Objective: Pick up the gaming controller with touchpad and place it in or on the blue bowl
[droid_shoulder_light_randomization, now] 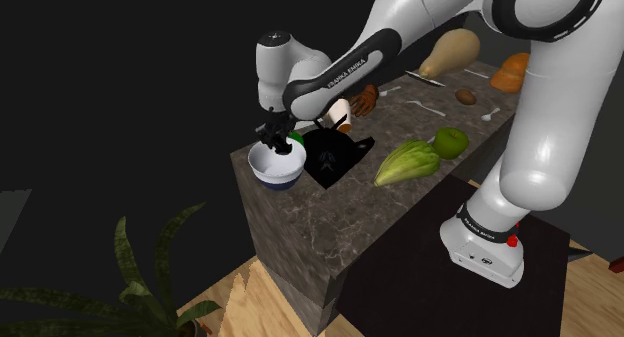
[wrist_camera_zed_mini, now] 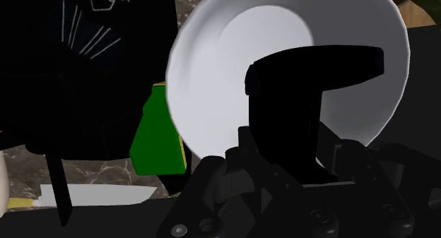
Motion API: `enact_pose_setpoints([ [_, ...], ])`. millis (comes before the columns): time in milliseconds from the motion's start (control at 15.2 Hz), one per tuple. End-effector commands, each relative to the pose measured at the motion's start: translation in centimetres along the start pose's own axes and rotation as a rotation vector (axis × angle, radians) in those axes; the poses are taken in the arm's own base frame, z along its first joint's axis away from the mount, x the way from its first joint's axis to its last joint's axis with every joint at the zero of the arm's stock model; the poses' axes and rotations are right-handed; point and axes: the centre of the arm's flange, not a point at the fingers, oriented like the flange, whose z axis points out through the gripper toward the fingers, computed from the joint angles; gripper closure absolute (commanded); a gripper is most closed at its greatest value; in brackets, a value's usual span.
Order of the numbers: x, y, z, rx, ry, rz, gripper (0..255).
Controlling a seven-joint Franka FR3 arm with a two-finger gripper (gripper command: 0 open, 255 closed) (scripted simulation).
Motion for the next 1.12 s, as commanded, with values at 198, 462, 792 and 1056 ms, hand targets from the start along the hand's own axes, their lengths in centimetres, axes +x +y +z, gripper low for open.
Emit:
enact_pose_setpoints([
  [198,-0.5,-0.1,2.6,0.0,0.001,0.0,255],
  [462,-0.5,-0.1,2.6,0.0,0.001,0.0,255],
  [792,-0.5,-0.1,2.6,0.0,0.001,0.0,0],
  [1056,-0.5,-0.1,2.6,0.0,0.001,0.0,0],
])
